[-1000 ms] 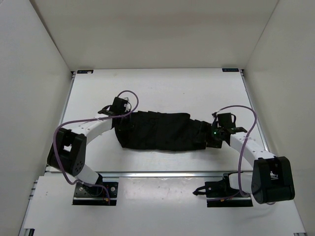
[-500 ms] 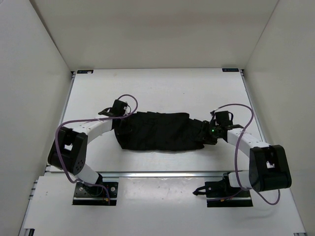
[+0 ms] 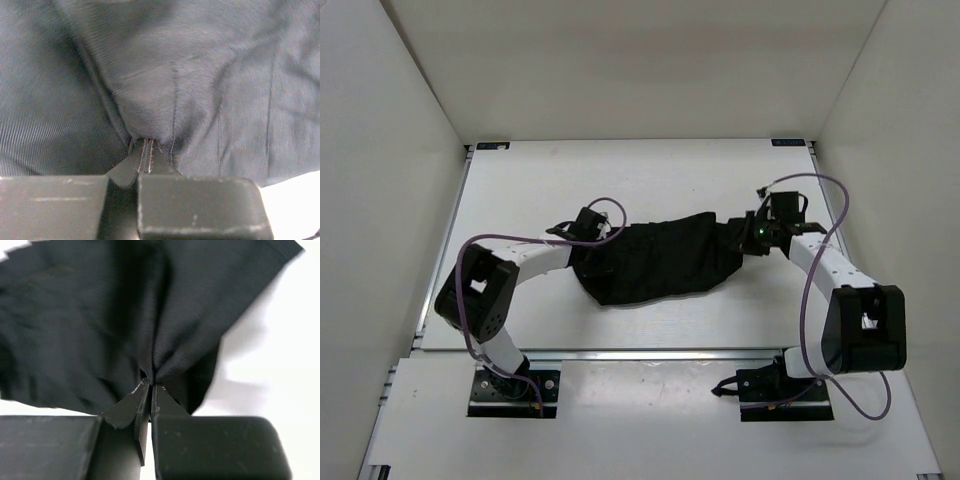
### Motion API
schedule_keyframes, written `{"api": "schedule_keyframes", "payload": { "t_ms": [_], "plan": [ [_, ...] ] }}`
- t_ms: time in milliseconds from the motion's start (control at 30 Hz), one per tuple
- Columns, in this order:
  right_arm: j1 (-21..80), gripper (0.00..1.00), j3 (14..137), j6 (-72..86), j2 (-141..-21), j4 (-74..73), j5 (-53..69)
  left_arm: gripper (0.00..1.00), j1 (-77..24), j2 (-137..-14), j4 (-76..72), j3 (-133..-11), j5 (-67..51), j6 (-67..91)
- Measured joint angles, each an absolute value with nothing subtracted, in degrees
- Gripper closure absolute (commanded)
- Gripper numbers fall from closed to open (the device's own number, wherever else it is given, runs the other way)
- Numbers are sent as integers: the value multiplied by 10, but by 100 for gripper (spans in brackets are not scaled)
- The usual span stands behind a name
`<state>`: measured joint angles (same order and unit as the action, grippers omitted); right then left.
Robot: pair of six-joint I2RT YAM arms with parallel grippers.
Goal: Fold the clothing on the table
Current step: Fold the skirt
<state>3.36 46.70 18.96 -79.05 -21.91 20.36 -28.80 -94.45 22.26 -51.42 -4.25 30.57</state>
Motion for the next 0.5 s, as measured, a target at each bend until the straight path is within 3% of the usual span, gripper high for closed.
{"api": "schedule_keyframes", "payload": {
  "t_ms": [267, 500],
  "plan": [
    [102, 100, 611, 167, -819, -228, 206, 100, -343, -1009, 166, -559, -109, 362],
    [211, 100, 654, 164, -826, -222, 218, 100, -341, -1048, 108, -580, -146, 418]
  ]
}}
